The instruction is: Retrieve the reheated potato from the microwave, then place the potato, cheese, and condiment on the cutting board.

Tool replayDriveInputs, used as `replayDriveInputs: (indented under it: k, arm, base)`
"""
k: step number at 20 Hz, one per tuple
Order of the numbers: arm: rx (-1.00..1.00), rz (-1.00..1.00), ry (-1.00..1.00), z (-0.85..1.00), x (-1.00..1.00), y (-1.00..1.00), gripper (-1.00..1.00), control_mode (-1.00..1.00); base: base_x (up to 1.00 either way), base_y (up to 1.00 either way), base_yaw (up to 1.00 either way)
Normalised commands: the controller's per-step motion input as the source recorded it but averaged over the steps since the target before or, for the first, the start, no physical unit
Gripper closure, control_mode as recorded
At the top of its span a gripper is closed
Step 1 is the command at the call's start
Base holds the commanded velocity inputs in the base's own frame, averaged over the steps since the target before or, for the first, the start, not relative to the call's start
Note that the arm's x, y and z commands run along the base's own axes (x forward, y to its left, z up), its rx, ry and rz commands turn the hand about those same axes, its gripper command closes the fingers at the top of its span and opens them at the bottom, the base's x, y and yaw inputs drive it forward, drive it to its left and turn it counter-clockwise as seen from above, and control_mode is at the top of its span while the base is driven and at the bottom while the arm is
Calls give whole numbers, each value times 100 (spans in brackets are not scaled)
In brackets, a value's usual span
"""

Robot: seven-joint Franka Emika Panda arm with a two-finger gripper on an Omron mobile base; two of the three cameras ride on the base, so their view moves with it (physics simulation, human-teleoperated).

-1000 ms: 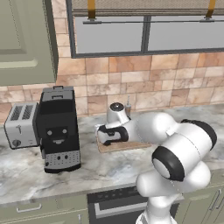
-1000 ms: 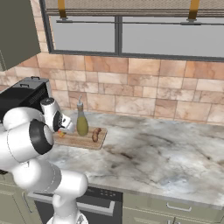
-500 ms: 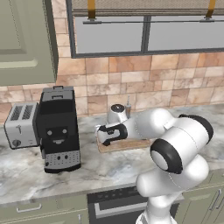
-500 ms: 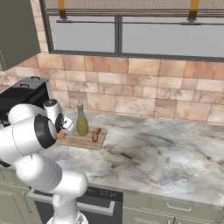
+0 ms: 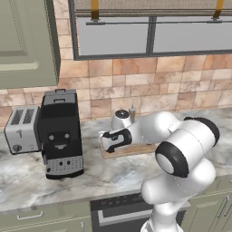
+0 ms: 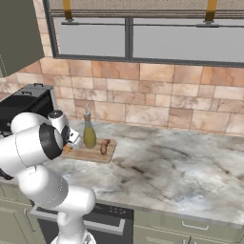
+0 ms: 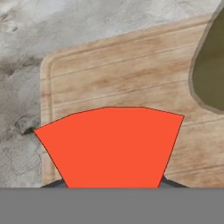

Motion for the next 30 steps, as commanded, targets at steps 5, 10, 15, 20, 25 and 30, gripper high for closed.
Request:
replayDriveInputs:
  k: [5, 10, 15, 20, 25, 30]
  arm:
    - [0, -1, 0, -10, 2, 0, 100, -100]
    - [0, -2, 0, -16, 2, 0, 100, -100]
    - [0, -2, 0, -14, 7, 0, 100, -100]
    - [0, -1, 0, -18, 0, -4, -100, -100]
    - [1, 0, -2, 2, -12, -5, -100, -100]
    - [0, 0, -7, 18, -7, -3, -100, -100]
  base:
    - [0, 0, 0]
    - [0, 0, 0]
    - [0, 0, 0]
    - [0, 0, 0]
    - [0, 0, 0]
    - [0, 0, 0]
